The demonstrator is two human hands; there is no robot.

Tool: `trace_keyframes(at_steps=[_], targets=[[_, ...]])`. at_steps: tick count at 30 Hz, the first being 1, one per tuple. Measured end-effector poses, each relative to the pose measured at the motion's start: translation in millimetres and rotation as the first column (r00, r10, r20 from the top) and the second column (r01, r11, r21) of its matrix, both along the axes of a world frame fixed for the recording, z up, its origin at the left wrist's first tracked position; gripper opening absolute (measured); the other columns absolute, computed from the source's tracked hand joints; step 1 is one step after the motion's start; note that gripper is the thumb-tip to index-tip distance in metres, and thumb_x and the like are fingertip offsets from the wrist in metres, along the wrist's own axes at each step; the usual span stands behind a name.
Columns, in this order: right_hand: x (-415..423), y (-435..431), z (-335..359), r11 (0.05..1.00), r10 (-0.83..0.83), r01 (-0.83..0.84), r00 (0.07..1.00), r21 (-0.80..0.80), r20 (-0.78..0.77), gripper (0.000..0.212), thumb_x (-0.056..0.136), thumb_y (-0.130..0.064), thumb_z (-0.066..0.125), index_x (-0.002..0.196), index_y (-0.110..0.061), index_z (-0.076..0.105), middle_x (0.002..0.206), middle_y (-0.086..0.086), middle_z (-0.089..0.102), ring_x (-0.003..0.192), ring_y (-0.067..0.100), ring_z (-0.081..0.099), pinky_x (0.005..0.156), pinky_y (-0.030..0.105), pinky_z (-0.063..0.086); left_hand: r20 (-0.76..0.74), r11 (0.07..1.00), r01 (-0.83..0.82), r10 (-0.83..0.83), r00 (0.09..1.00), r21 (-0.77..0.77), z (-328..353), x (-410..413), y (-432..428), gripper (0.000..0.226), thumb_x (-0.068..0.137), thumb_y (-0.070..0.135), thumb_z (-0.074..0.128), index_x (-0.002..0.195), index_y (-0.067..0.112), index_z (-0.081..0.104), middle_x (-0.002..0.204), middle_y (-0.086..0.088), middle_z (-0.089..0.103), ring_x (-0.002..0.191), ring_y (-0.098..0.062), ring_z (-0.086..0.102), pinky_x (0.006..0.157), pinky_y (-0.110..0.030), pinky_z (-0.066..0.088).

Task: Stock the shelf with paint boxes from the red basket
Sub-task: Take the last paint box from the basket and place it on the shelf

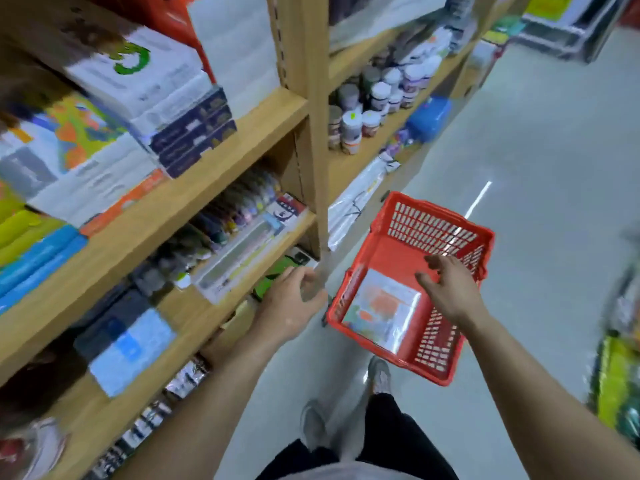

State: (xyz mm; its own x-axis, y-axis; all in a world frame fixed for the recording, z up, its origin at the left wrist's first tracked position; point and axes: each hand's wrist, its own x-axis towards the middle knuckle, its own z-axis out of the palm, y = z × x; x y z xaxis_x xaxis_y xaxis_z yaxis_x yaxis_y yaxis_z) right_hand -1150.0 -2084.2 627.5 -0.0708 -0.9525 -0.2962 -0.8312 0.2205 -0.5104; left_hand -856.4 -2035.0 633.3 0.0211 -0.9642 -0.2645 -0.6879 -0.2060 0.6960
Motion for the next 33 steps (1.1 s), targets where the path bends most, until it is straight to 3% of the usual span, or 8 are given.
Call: trace_keyframes(at_steps=[3,8,13,18,19,22,26,33], targets=[[-34.4,-24.0,-54.2,0.99,-0.008,0.013,0.999,0.139,-0.042,0.048,0.097,-0.026,0.067,0.136,0.001,0.062,0.13,0.027,0.066,0.124,0.04,0.061,0.107,0.043,0.047,0.054,0.996,0.003,-0.008,0.999,0.093,-52.0,-33.8,-39.0,0.039,0.09,0.035,0.071,0.122,0.017,0.062,0.12,-0.001,0.061,0.113,-0.022,0.06,0.083,-0.028,0.041],[-47.9,-68.2,-166.7,0.942,0.019,-0.006,0.999,0.335,-0.034,0.057,0.097,-0.028,0.066,0.145,-0.001,0.054,0.137,0.027,0.062,0.13,0.041,0.057,0.108,0.042,0.044,0.108,0.975,-0.03,0.006,0.994,0.218,-150.2,-73.0,-89.1,0.057,0.092,0.035,0.069,0.141,0.012,0.052,0.148,-0.011,0.052,0.137,-0.028,0.05,0.108,-0.038,0.041],[-46.7,-96.5,-278.8,0.893,-0.028,0.041,0.999,0.448,-0.036,0.062,0.097,-0.036,0.064,0.148,-0.004,0.051,0.146,0.027,0.055,0.134,0.045,0.054,0.111,0.044,0.042,0.076,0.975,-0.046,0.03,0.997,0.216,-238.4,-86.1,-102.1,0.033,0.099,0.033,0.059,0.126,0.015,0.063,0.123,-0.011,0.068,0.118,-0.029,0.061,0.092,-0.039,0.047],[-48.6,-99.2,-341.2,0.893,0.007,0.042,0.994,0.448,-0.107,0.058,0.093,-0.045,0.06,0.143,-0.016,0.053,0.145,0.018,0.059,0.134,0.04,0.054,0.109,0.047,0.044,-0.034,0.986,-0.114,0.119,0.992,0.12,-258.0,-86.9,-89.2,0.029,0.095,0.055,0.041,0.122,0.044,0.046,0.094,0.045,0.061,0.084,0.026,0.051,0.07,0.003,0.036],[-48.8,-95.6,-346.5,0.886,0.036,0.027,0.991,0.462,-0.127,0.064,0.091,-0.047,0.062,0.146,-0.017,0.05,0.145,0.018,0.058,0.134,0.04,0.054,0.109,0.048,0.044,-0.035,0.985,-0.116,0.122,0.992,0.128,-258.5,-86.8,-89.6,0.028,0.096,0.054,0.042,0.123,0.045,0.046,0.094,0.049,0.059,0.084,0.029,0.051,0.071,0.002,0.037],[-49.5,-88.4,-351.2,0.902,0.113,-0.001,0.966,0.433,-0.234,0.074,0.083,-0.058,0.065,0.144,-0.017,0.052,0.14,0.019,0.058,0.128,0.044,0.054,0.106,0.051,0.046,-0.039,0.981,-0.124,0.131,0.991,0.15,-260.5,-86.5,-91.8,0.021,0.098,0.047,0.044,0.118,0.044,0.05,0.092,0.025,0.063,0.081,0.008,0.054,0.07,-0.024,0.043],[-48.3,-100.1,-338.7,0.919,0.144,-0.02,0.947,0.394,-0.286,0.075,0.081,-0.07,0.06,0.135,-0.018,0.062,0.131,0.02,0.057,0.124,0.042,0.052,0.101,0.053,0.045,-0.033,0.98,-0.101,0.108,0.994,0.173,-260.2,-85.4,-93.2,0.024,0.099,0.053,0.039,0.118,0.045,0.051,0.1,0.02,0.066,0.085,0.0,0.065,0.068,-0.024,0.049],[-47.3,-80.0,-293.5,0.935,0.251,-0.179,0.943,0.305,-0.218,0.053,0.096,-0.068,0.046,0.112,-0.019,0.057,0.109,0.012,0.073,0.098,0.037,0.071,0.073,0.042,0.05,-0.006,0.985,-0.078,0.08,0.997,0.156,-260.9,-83.0,-93.1,0.023,0.098,0.055,0.038,0.116,0.044,0.048,0.098,0.02,0.06,0.091,-0.017,0.064,0.076,-0.042,0.054]])
